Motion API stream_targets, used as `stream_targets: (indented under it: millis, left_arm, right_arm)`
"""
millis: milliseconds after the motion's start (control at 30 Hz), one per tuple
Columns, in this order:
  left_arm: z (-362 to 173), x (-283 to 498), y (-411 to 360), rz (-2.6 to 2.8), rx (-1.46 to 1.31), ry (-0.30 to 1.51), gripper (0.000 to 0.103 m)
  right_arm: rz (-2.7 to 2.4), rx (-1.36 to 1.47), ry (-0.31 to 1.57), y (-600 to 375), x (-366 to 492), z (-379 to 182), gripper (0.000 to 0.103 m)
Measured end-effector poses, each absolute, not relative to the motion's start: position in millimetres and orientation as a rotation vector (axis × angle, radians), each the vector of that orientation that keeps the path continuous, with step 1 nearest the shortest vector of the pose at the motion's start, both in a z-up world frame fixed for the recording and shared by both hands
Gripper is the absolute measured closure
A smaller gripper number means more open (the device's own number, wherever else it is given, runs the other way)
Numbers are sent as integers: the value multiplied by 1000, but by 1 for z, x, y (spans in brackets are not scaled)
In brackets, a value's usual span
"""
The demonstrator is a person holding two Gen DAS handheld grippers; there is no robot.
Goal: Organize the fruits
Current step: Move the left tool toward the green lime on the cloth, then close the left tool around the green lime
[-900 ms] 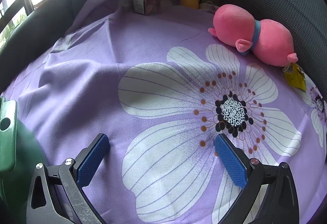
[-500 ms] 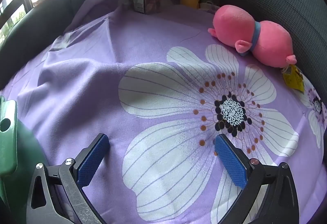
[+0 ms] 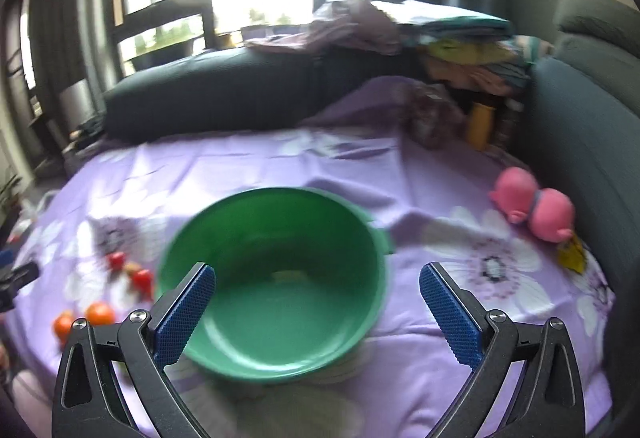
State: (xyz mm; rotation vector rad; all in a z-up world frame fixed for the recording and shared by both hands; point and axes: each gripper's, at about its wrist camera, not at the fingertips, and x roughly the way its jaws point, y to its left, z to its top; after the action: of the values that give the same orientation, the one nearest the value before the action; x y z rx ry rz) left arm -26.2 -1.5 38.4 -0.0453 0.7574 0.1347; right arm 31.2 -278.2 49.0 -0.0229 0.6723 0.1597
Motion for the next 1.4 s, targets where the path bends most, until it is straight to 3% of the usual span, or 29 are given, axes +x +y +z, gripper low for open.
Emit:
stream_targets:
  millis: [367, 967, 1133, 1400]
  left_arm:
    - [35, -37, 16, 121, -71, 774, 1]
    - [13, -37, 22, -85, -229, 828, 1]
    - [2, -46, 18, -211, -258, 844, 2]
    - [-7, -44, -12, -437, -269, 885, 14]
  right_arm:
    - [554, -178, 730, -152, -7, 30, 1]
    - [565, -179, 835, -141, -6, 3, 1]
    - [607, -188, 851, -143, -11, -6, 13]
    - [634, -148, 919, -152, -6, -29, 27]
